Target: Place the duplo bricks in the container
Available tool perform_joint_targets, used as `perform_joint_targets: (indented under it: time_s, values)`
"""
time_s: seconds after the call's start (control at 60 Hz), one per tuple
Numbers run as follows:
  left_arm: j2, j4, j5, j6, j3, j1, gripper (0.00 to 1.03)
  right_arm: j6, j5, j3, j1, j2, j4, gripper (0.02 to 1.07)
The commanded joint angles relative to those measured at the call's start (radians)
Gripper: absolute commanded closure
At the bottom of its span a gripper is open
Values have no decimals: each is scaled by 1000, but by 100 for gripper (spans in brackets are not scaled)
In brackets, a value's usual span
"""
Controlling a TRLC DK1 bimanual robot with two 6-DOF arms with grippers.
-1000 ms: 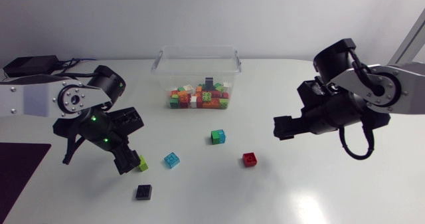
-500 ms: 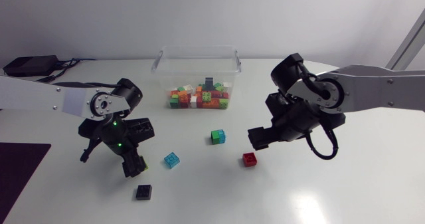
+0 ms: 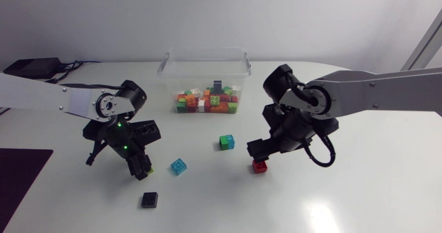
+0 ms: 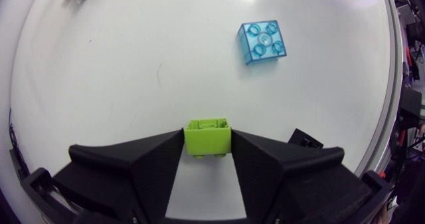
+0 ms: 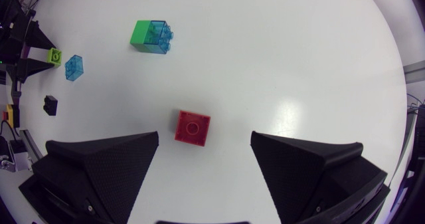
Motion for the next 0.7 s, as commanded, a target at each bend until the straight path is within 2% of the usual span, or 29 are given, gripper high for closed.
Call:
perform_joint_targets:
  time_s: [0.0, 0.083, 0.167, 0.283, 0.433, 0.583, 0.683]
  values:
    - [21, -22, 10, 20, 27, 5, 65, 32, 6, 24, 24, 46, -19, 7]
    - [-3, -34, 25, 17, 39, 7, 65, 39, 19, 36, 35, 76, -22, 8]
    - [-60, -39, 40, 2, 54, 11, 65, 45, 37, 56, 34, 115, -30, 13]
    - [-112, -68, 50, -6, 83, 14, 65, 52, 43, 86, 32, 152, -56, 16]
    - [-183, -98, 66, -35, 139, 14, 65, 54, 43, 109, 34, 200, -76, 17]
    - [-210, -108, 102, -86, 217, 16, 65, 55, 43, 123, 35, 230, -76, 29]
    - [-198, -98, 126, -142, 289, 16, 65, 55, 54, 129, 38, 249, -76, 30]
